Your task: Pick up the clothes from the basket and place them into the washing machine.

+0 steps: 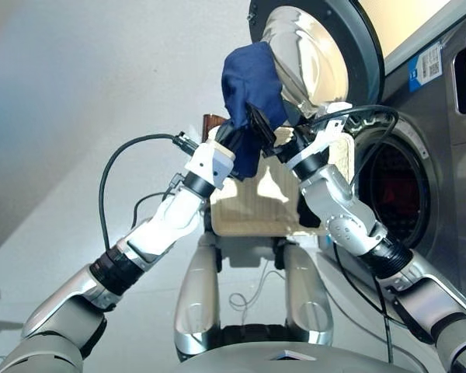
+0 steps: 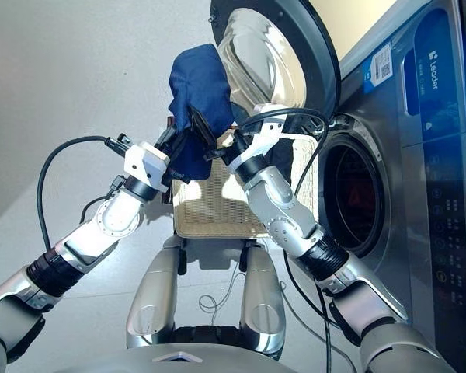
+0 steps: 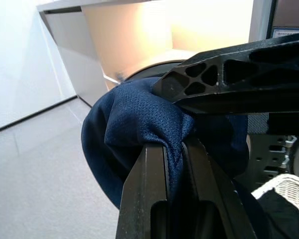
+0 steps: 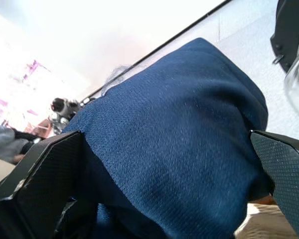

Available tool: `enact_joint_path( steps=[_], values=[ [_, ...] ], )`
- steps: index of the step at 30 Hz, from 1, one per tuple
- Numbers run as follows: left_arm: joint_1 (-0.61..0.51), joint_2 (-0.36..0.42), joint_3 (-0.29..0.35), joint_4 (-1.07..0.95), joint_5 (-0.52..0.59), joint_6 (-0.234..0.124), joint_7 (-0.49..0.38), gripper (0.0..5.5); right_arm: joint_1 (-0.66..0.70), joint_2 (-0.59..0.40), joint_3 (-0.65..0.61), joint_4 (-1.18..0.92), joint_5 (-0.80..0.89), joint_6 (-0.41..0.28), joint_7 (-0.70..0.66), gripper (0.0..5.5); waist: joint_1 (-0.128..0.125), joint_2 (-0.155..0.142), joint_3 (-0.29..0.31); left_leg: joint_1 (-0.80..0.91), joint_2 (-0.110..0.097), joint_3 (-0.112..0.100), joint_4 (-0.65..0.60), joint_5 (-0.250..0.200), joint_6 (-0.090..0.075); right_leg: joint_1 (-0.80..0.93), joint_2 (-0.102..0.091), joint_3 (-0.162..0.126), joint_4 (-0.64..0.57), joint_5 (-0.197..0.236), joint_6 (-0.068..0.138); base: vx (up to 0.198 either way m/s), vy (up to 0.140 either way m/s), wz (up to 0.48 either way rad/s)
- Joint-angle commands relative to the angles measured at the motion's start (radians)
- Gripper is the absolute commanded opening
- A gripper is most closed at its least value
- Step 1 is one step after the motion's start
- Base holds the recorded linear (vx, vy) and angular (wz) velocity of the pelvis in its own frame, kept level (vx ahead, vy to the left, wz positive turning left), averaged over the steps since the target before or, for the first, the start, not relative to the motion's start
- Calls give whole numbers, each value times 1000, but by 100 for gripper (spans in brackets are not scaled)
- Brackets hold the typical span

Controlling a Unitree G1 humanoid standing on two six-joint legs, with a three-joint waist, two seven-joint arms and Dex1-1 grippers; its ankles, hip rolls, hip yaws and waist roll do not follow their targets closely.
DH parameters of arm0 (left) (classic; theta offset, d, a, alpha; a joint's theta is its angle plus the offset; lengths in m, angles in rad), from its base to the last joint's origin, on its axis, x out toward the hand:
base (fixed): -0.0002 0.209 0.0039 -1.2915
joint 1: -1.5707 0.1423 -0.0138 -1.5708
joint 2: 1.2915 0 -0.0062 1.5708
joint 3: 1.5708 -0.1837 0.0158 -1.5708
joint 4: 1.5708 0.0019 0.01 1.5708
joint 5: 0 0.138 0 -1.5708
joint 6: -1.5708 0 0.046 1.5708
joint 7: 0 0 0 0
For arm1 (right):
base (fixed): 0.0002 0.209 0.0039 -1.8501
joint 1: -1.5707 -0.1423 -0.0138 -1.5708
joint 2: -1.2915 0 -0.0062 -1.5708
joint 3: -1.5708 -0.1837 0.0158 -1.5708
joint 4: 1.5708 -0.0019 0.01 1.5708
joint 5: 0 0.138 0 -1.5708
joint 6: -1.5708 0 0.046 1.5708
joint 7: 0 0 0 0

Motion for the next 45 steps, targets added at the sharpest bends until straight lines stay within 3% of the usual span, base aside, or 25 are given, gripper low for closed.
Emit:
enact_joint_path(
  steps=[1,7,8,9,22,32,33,34,35,36,45],
  values=[
    [-105,-49,-58,-122,89,-68,-1,0,-39,31,13,-1,14,-16,-6,550,15,6,-77,36,-10,38,33,-50,-22,38,-42,24,-141,125,77,0,0,0],
    [-112,-61,-63,-113,90,-67,-1,0,-57,48,22,0,39,-20,-2,550,19,9,-84,44,-9,39,37,-54,-19,46,-44,25,-142,125,76,0,0,0],
    [-114,-62,-66,-111,93,-65,-2,0,-64,51,32,-1,45,-19,-1,222,19,8,-85,45,-9,40,37,-55,-18,47,-43,25,-143,125,76,0,0,0],
    [-119,-60,-70,-109,99,-63,-1,0,-72,51,44,-3,52,-13,1,0,19,9,-87,46,-8,39,37,-55,-18,46,-44,28,-143,126,76,0,0,0],
    [-94,-58,-49,-94,124,-63,4,0,-2,20,23,13,-12,-5,-2,0,15,3,-115,60,-9,35,10,-40,-24,75,-51,15,-183,141,78,0,0,0],
    [-65,-91,-34,-64,120,-75,4,11,168,99,-68,79,-18,-26,7,0,12,-8,-149,95,-10,25,-1,-48,-24,128,-55,-3,-211,143,83,0,0,0],
    [-55,-99,-25,-58,113,-78,2,63,193,119,-87,95,-8,-35,8,0,11,-9,-154,100,-11,26,-4,-49,-23,132,-56,-3,-216,144,84,0,0,0],
    [-47,-102,-23,-53,110,-76,2,218,219,142,-107,105,2,-49,6,0,9,-9,-158,105,-10,27,-5,-51,-21,137,-58,-3,-220,147,86,0,0,0],
    [-41,-104,-19,-50,107,-76,1,436,237,157,-125,114,2,-60,0,0,7,-10,-161,106,-10,29,-5,-52,-20,139,-59,-3,-222,148,86,0,0,0],
    [-37,-106,-16,-46,108,-77,3,550,255,169,-138,123,0,-68,-6,0,6,-10,-164,108,-11,30,-5,-53,-20,143,-59,-3,-226,148,86,0,0,0],
    [-11,-109,-4,-42,100,-87,44,550,322,243,-256,349,-62,-131,-132,0,-3,-12,-169,103,-11,28,18,-63,-18,142,-63,-1,-221,147,88,0,0,0]
  ],
)
